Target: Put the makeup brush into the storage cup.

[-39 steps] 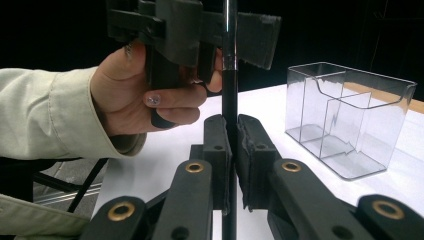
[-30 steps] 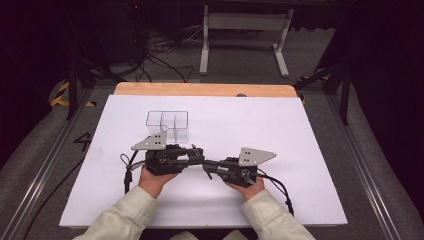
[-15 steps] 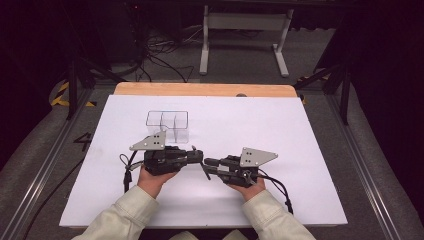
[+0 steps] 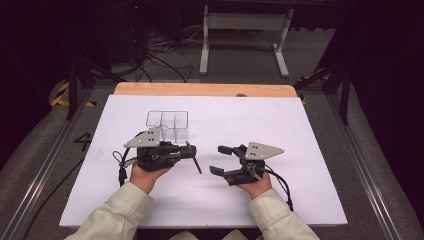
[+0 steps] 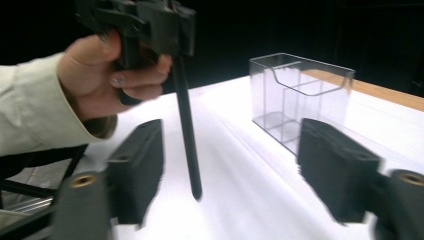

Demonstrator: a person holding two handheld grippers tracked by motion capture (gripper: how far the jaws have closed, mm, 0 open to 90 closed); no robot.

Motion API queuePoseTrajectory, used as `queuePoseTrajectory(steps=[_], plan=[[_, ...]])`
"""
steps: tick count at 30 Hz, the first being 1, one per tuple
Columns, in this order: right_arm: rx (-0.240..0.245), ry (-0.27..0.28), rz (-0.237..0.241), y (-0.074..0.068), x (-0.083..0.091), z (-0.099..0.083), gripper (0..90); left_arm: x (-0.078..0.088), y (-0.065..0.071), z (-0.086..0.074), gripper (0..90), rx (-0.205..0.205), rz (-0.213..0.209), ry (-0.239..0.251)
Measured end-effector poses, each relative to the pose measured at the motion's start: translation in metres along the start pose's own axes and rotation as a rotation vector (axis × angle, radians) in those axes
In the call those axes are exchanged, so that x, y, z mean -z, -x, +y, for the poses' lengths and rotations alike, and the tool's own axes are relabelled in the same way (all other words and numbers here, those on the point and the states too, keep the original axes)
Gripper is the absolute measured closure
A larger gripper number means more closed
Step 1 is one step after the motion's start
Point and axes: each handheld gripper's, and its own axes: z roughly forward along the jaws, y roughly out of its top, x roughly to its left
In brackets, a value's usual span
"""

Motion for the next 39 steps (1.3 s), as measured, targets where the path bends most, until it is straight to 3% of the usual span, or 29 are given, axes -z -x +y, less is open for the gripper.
queuePoseTrajectory(steps=[10, 27, 34, 36, 39], plan=[[-0.003, -0.065, -0.081, 0.004, 0.009, 0.001, 5.3, 0.012, -0.007, 0.01, 83.5, -0.019, 0.056, -0.025], [-0.014, -0.15, -0.126, 0.013, 0.026, -0.002, 0.0, 0.028, -0.017, 0.037, 83.5, -0.043, 0.116, -0.064], [-0.022, -0.161, -0.147, 0.016, 0.033, -0.004, 0.0, 0.033, -0.022, 0.046, 83.5, -0.044, 0.135, -0.065], [-0.021, -0.161, -0.159, 0.017, 0.035, -0.005, 0.0, 0.035, -0.023, 0.049, 83.5, -0.028, 0.137, -0.059], [-0.029, -0.163, -0.179, 0.02, 0.041, -0.007, 0.0, 0.038, -0.024, 0.057, 83.5, -0.044, 0.151, -0.067]])
